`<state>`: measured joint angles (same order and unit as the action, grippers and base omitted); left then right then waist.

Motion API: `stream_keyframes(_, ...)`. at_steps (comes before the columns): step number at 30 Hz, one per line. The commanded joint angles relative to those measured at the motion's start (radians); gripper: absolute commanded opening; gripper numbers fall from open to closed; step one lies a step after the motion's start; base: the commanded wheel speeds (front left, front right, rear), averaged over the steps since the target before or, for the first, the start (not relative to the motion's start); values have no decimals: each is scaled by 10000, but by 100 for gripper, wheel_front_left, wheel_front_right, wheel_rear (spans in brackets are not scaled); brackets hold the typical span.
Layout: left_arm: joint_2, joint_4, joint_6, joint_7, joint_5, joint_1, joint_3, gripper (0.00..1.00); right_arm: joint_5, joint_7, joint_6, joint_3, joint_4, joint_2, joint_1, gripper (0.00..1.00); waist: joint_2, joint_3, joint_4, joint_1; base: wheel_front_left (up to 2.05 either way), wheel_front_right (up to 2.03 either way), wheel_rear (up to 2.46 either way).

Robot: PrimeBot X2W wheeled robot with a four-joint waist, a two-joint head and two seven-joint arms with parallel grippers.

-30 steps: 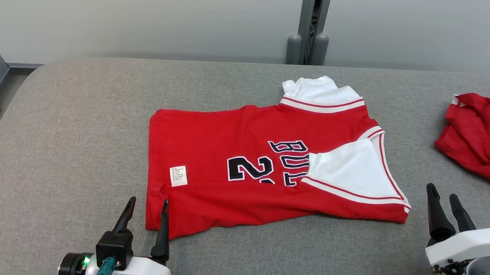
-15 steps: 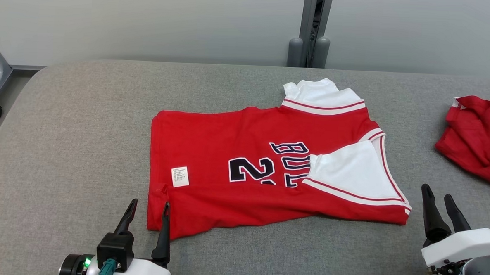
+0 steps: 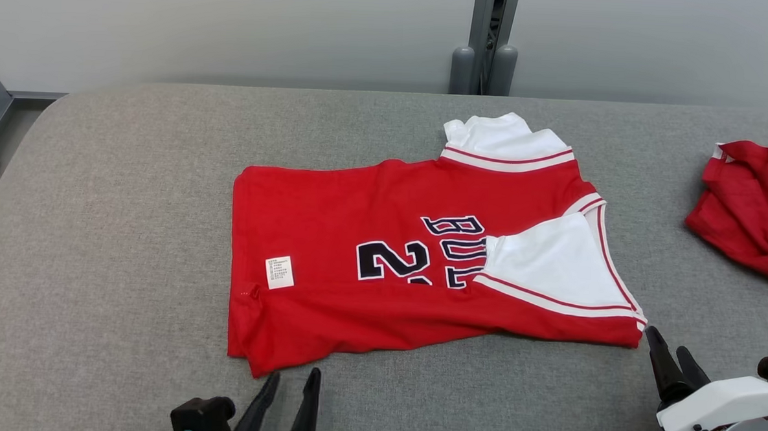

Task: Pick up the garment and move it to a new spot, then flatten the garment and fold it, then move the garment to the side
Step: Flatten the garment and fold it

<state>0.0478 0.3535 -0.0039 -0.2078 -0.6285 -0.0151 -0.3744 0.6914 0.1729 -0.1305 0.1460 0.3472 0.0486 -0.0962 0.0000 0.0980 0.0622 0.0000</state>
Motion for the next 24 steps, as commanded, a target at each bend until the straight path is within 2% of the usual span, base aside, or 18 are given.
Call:
stream_keyframes(1,65,-17,-35,68,-220,153,-34,100,84,56,-6,-5,61,49,-106,100,0,39,17,0,0,0,0)
stream_keyframes(8,57,102,77,637,-1839,638,-594,100,132,164,-6,-234,346,52,-355,100,0,225,61,0,0,0,0)
stream_keyframes(10,60,43,79,766,-2664,760,-638,100,114,154,-6,-299,414,50,-464,100,0,281,60,0,0,0,0)
stream_keyframes(15,59,211,381,662,-4053,1107,-529,100,146,108,-6,-449,565,50,-695,100,0,389,35,0,0,0,0)
stream_keyframes(18,61,504,548,377,-4523,1399,-331,100,184,81,-6,-546,637,50,-798,100,0,472,42,0,0,0,0)
stream_keyframes(24,69,984,787,33,-4329,1700,-161,100,243,88,-6,-624,710,48,-864,100,0,599,62,0,0,0,0)
